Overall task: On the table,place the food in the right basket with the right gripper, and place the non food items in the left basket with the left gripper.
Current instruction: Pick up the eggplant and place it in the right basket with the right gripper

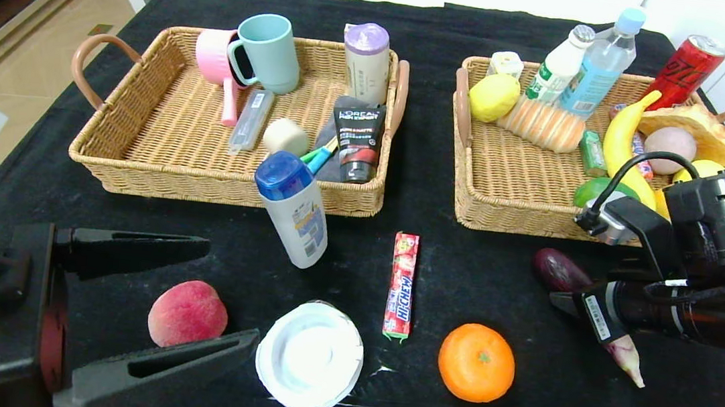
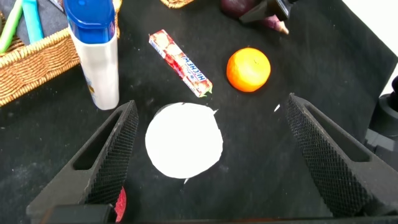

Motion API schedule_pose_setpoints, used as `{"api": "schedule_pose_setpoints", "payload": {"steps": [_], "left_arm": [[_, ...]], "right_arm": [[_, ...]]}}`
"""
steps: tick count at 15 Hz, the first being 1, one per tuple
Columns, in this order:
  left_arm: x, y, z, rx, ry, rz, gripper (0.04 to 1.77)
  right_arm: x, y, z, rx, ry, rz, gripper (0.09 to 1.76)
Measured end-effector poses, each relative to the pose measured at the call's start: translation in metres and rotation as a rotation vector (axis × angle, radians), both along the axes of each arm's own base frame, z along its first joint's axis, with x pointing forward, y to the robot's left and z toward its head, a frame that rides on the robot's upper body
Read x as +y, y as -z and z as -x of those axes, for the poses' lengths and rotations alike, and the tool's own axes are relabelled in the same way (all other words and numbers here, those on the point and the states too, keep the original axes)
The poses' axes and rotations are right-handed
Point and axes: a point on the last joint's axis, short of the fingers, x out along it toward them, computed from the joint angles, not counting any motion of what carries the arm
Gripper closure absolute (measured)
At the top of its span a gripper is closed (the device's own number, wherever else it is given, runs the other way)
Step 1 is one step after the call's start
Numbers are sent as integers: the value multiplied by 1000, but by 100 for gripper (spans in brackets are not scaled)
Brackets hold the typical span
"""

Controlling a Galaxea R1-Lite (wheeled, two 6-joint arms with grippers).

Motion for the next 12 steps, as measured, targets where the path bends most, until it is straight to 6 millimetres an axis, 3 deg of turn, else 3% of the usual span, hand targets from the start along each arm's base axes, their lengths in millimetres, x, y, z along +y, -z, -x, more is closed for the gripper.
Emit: {"api": "schedule_pose_setpoints", "payload": {"steps": [12], "left_arm": [[0, 1, 0, 4, 4, -5, 9]], "right_arm": [[0, 2, -1, 5, 1, 3, 104]]}}
